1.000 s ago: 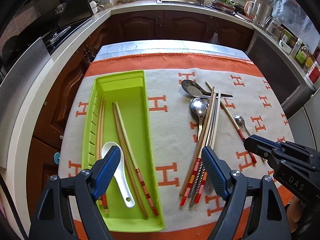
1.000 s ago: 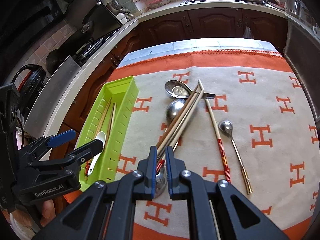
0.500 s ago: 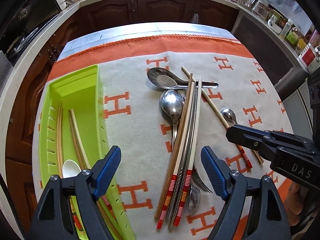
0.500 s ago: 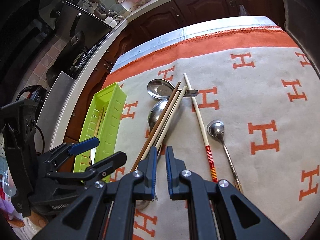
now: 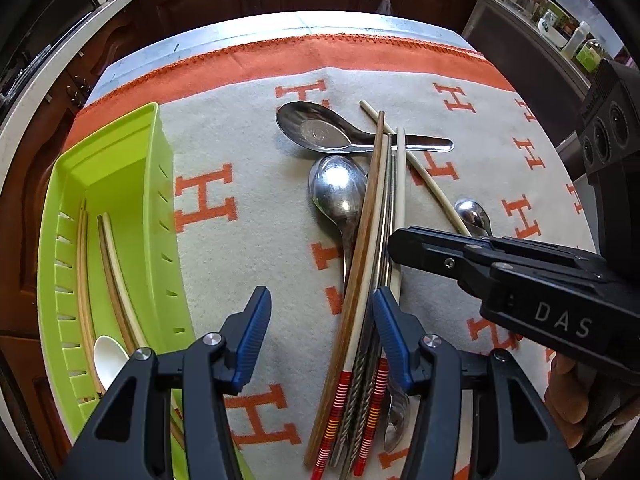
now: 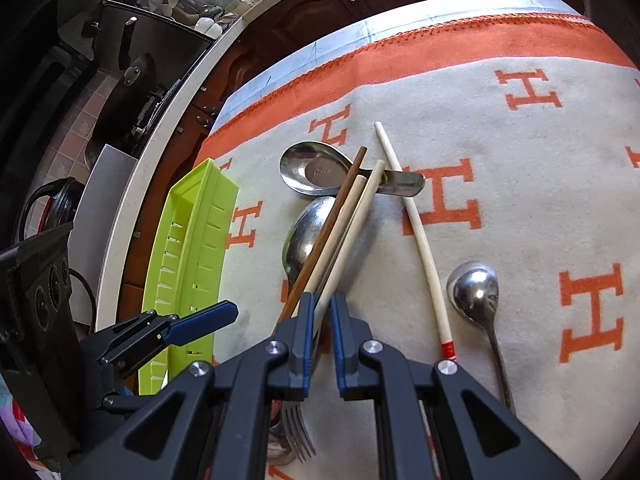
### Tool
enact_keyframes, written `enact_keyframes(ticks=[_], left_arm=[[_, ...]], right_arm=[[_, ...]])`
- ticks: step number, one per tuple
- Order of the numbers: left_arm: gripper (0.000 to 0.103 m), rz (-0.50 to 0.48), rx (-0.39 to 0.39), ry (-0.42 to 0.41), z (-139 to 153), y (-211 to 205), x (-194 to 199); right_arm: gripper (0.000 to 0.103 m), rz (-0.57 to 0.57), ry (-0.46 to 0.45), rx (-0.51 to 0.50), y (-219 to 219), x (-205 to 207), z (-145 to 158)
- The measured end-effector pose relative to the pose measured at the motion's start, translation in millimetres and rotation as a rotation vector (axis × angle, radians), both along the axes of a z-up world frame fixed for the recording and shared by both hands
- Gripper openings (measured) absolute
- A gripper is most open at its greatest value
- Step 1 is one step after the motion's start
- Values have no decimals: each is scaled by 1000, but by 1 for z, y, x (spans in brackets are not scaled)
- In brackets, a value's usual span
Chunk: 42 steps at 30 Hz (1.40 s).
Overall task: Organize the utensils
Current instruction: 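Grasp wooden chopsticks with the left tool while the right tool grasps a utensil handle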
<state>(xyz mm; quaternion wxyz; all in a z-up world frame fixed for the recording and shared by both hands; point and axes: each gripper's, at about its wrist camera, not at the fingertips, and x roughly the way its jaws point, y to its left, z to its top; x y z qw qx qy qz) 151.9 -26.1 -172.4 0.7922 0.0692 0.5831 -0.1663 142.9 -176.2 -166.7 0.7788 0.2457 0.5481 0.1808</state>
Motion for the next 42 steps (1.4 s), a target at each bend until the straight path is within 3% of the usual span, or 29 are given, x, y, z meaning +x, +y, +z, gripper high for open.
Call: enact_keyframes(ticks=[7, 11, 15, 21, 25, 30, 42], left_arm=[[49, -2, -32, 12, -2, 3, 5], [27, -9, -63, 39, -4, 2, 6], [17, -11, -86, 58, -7, 1, 7], [16, 11, -153, 96, -7, 10, 8], [27, 22, -176, 106, -6, 21, 10], [27, -6, -178, 97, -6, 22, 7], [5, 46, -199, 98, -7, 25, 2]], right_arm=[[8, 4, 16, 59, -1, 1, -8], [8, -4, 20, 71, -3, -1, -8], [8, -6, 12, 68, -6, -4, -5], [8, -11, 3, 55, -7, -6, -1], [8, -15, 5, 49, -6, -6, 0], [8, -12, 6, 46, -5, -5, -1], [9, -32, 13, 10, -1, -5, 1]])
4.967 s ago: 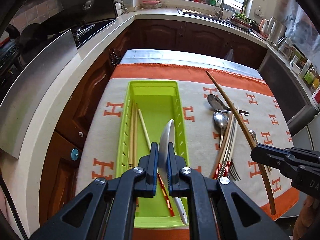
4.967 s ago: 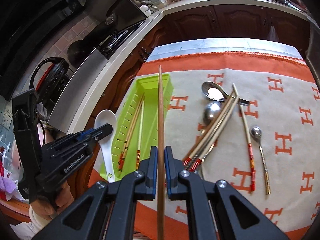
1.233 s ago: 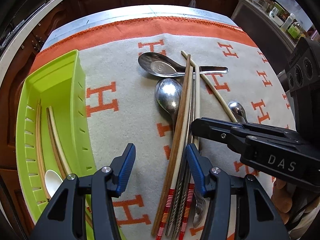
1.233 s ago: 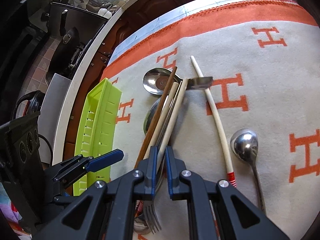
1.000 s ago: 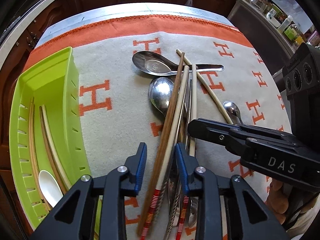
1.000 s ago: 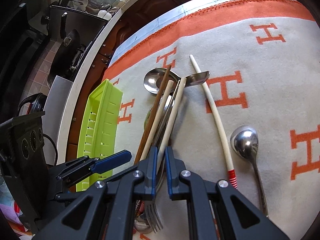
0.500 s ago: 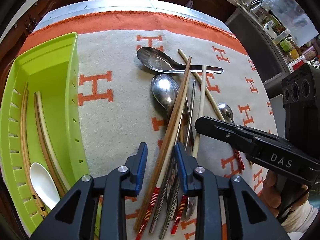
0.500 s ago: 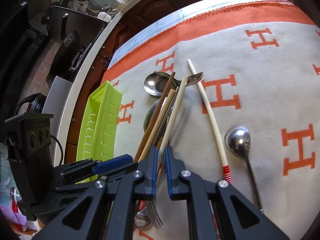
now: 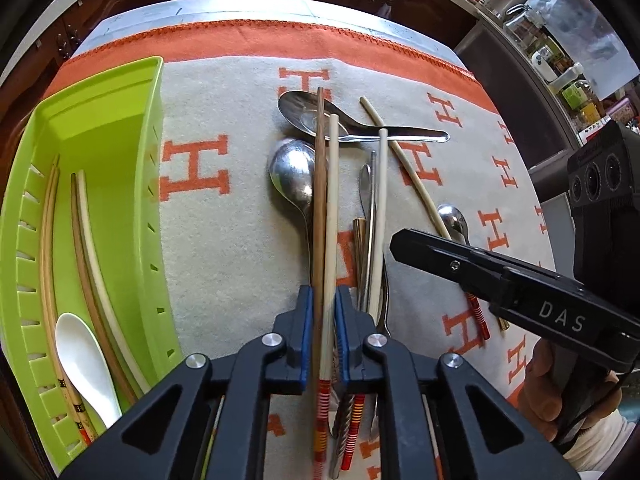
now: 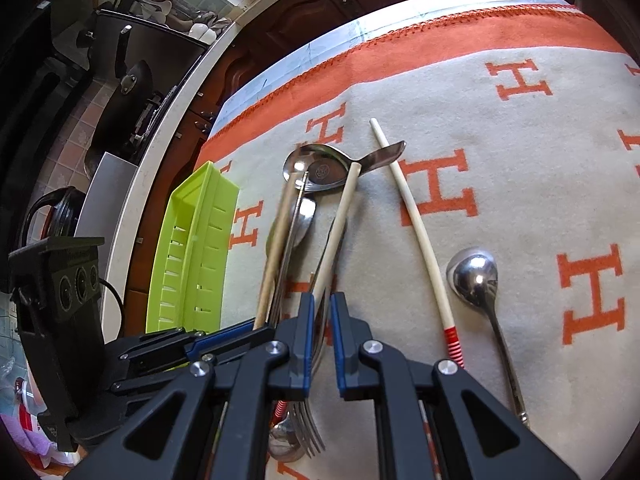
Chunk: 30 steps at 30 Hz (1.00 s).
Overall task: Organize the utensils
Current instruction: 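Grasp wooden chopsticks with the left tool while the right tool grasps a utensil handle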
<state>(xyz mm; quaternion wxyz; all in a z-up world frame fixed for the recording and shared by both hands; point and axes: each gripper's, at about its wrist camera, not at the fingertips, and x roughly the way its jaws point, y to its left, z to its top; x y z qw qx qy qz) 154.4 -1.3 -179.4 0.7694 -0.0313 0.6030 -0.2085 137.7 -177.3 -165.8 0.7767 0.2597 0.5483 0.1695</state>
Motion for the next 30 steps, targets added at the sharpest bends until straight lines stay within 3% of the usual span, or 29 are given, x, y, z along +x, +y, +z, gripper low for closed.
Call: enact_keyframes(ticks=[8, 18, 22, 30], left_arm=[[5, 46, -10, 0, 4, 12, -4], [5, 79, -61, -46, 31, 29, -12], [4, 96, -81, -60, 43, 39, -17], [5, 162, -77, -114, 68, 69, -29]], right_arm=[[11, 6, 18, -16, 12, 2, -2], [11, 1, -3, -83, 23, 6, 0], [0, 11, -28, -99, 27, 4, 3], [0, 21, -45, -102, 32, -1, 7]])
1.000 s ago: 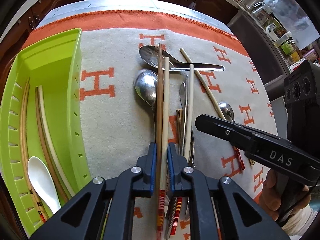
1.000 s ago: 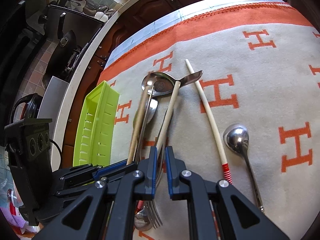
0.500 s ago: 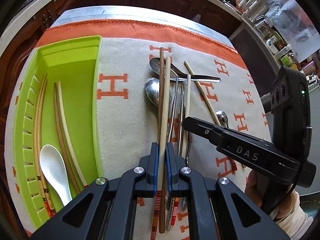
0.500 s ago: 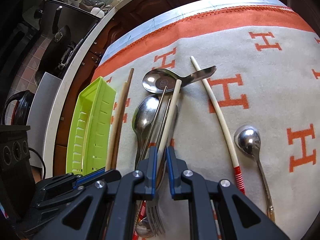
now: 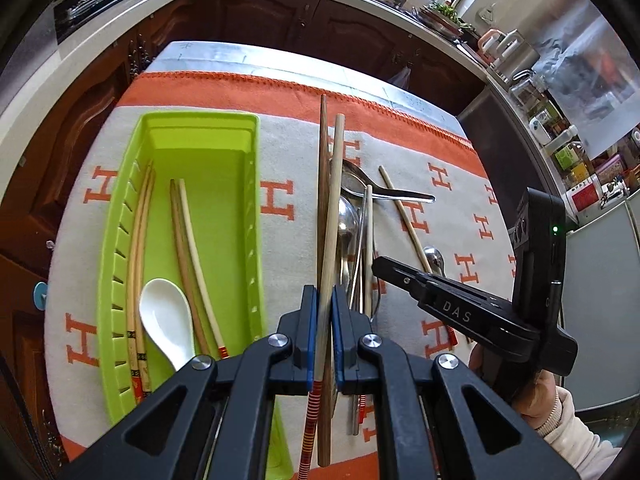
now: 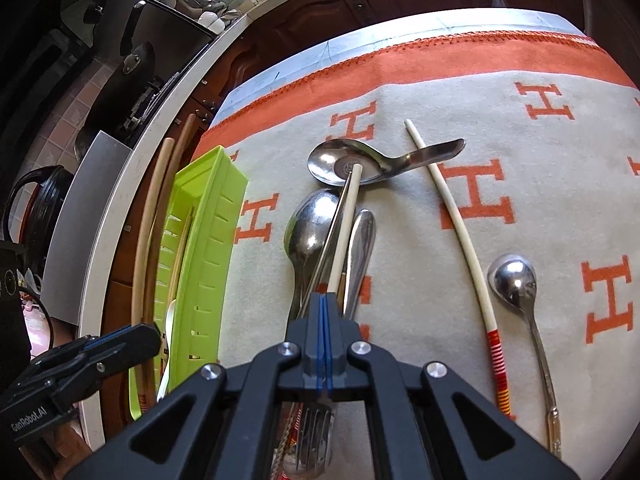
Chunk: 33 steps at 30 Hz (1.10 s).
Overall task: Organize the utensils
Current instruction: 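Grasp wooden chopsticks with the left tool while the right tool grasps a utensil handle, then carry the wooden chopsticks and thin metal chopstick over the green tray with both tools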
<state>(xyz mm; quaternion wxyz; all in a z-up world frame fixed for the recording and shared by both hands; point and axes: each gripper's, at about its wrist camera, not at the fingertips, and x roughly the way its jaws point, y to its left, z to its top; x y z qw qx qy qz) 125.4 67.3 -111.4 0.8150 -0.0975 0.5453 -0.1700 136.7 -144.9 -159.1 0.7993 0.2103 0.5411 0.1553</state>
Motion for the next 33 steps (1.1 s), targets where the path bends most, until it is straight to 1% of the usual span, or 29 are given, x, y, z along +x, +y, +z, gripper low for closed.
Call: enact_keyframes(ticks=[6, 11, 14, 17, 21, 25, 31, 33], left_arm=[[5, 76, 49, -50, 14, 31, -11], [5, 121, 60, -65, 18, 54, -18], [5, 140, 69, -68, 16, 65, -20], [5, 150, 63, -61, 12, 71, -22], [5, 160, 56, -50, 7, 75, -23], [5, 168, 50, -49, 4, 81, -23], [5, 178, 50, -52, 2, 88, -24], [5, 180, 49, -52, 1, 90, -25]], right_arm=[[3, 7, 16, 5, 2, -3, 3], [3, 29, 38, -11, 13, -6, 2], [6, 42, 54, -25, 22, -6, -1], [9, 46, 61, -53, 30, -7, -3], [11, 45, 63, -120, 40, -6, -4], [11, 40, 45, -159, 47, -8, -2], [7, -4, 39, -146, 39, -13, 1], [6, -15, 43, -125, 35, -16, 3]])
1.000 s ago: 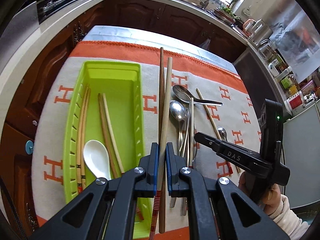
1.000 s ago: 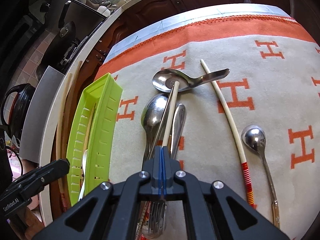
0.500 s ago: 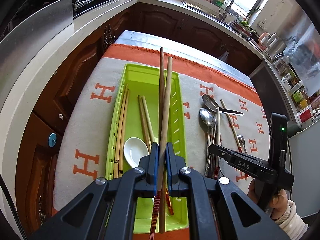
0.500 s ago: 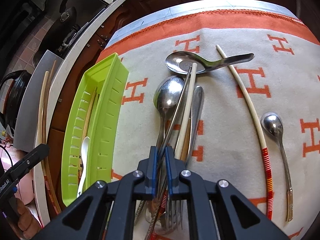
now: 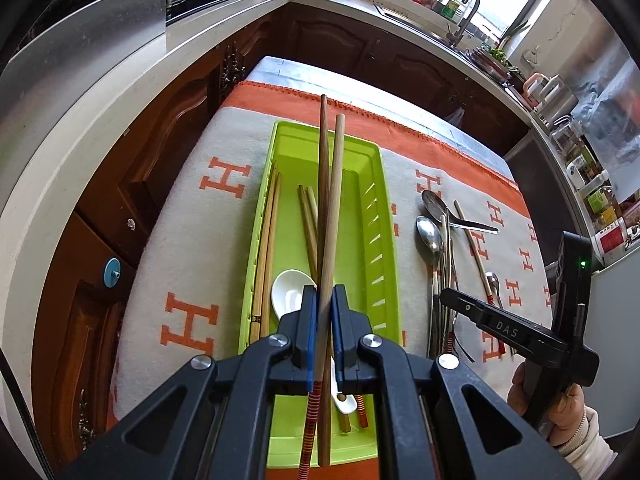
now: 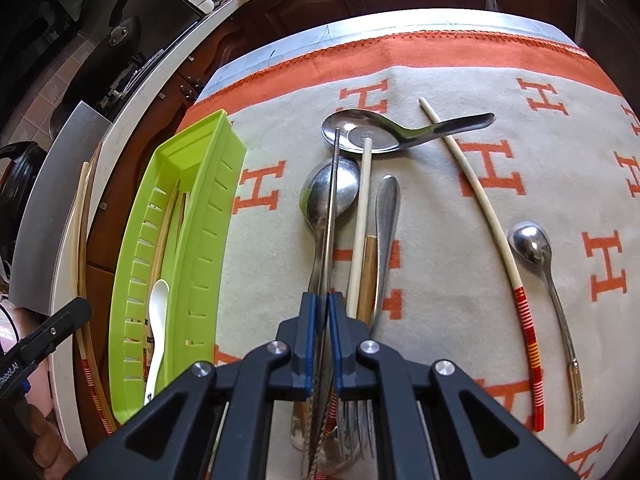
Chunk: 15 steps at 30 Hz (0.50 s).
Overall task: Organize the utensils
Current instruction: 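Carry the wooden chopsticks and thin metal chopstick over the green tray with both tools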
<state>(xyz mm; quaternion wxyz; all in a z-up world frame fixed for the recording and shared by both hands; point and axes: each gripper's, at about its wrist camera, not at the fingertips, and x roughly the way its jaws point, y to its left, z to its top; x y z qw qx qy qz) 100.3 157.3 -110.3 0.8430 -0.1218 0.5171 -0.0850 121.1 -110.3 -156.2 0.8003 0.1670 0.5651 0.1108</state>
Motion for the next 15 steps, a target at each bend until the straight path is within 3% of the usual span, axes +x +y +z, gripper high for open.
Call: enact_keyframes(ticks=[7, 15], left_arm=[[5, 5, 1, 3, -3, 6, -2], [5, 13, 4, 5, -10, 12, -3]], right_arm=[[6, -12, -2, 60, -5, -8, 14], [6, 46, -65, 151, 11, -15, 61]])
